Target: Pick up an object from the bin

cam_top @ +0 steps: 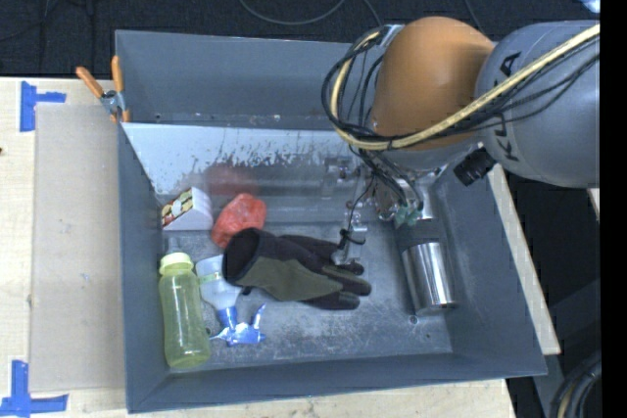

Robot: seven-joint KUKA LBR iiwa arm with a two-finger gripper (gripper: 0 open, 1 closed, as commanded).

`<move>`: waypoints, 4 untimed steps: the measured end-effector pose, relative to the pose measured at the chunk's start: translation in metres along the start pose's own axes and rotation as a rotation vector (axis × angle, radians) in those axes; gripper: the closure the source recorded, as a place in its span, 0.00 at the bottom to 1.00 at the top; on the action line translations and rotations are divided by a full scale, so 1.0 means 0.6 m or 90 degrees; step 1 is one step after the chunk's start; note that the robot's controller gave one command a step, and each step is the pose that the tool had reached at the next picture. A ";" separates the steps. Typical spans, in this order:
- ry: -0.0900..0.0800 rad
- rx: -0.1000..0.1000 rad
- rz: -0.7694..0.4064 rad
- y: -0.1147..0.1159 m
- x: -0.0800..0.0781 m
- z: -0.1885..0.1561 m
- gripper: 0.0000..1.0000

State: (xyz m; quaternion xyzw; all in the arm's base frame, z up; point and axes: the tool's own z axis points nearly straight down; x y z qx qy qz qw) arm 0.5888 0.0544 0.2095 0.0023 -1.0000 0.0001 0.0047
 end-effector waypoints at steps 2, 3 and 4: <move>-0.007 0.000 -0.031 -0.017 -0.003 0.060 0.00; -0.005 0.000 -0.044 -0.028 0.005 0.095 0.00; -0.001 0.000 -0.050 -0.009 0.014 0.030 0.00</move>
Offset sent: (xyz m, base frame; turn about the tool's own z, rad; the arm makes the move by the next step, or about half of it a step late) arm -0.0030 -0.0299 -0.1154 -0.1384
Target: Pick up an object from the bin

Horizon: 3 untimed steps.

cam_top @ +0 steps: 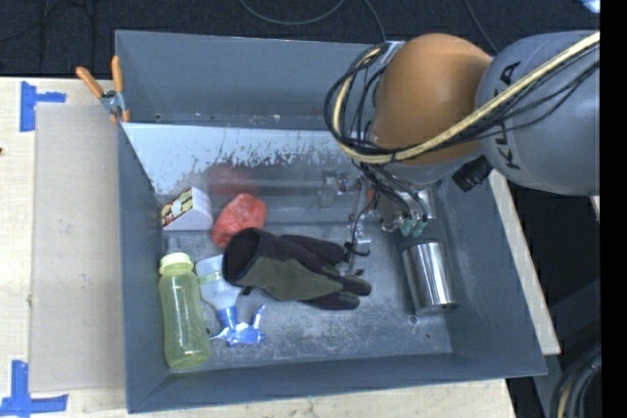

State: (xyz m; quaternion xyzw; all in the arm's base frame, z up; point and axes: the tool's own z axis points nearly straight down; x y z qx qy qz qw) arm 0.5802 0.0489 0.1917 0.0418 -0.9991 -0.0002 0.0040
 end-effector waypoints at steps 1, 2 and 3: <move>-0.012 0.001 -0.046 -0.021 -0.032 0.039 0.00; -0.001 0.000 -0.035 -0.018 -0.015 0.147 0.00; -0.011 0.002 -0.239 -0.032 -0.024 0.189 1.00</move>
Offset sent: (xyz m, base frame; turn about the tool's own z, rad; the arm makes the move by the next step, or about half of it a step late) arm 0.0072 -0.0093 -0.0919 -0.0525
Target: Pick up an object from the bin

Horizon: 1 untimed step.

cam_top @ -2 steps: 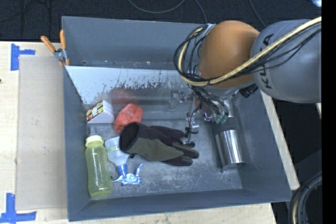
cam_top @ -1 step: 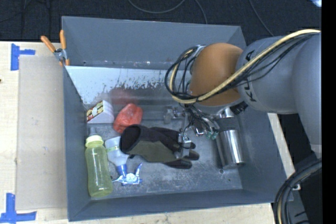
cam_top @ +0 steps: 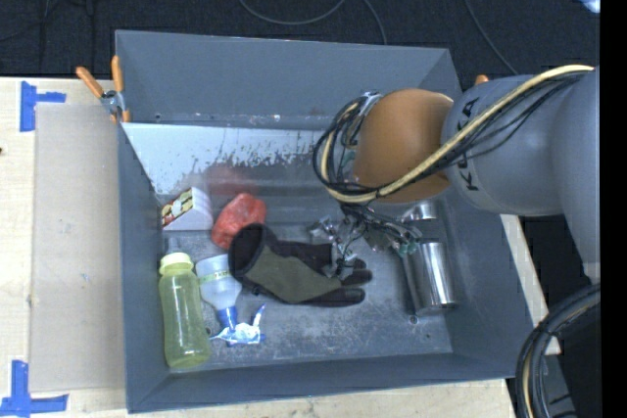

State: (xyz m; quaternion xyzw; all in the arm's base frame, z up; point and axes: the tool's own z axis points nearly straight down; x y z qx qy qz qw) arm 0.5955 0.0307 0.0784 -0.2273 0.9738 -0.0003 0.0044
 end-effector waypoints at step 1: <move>0.000 0.000 0.000 0.000 0.000 0.000 1.00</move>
Offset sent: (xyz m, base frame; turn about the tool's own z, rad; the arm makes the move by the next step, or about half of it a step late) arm -0.0209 -0.0051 0.0603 0.0021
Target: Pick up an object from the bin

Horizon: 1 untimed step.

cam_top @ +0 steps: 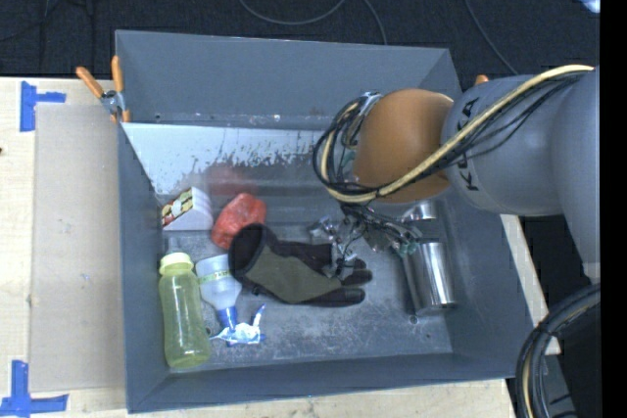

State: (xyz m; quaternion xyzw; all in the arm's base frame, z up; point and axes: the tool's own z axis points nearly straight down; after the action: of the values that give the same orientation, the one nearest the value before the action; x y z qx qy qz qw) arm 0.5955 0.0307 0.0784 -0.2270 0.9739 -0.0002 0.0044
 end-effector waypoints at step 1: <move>0.003 -0.002 0.002 0.009 0.028 -0.073 1.00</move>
Offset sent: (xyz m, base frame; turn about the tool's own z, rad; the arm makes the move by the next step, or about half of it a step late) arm 0.0083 0.0054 0.0970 0.0026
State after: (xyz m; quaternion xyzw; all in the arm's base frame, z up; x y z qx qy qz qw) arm 0.5778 0.0277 0.1221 -0.2255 0.9742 0.0006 0.0022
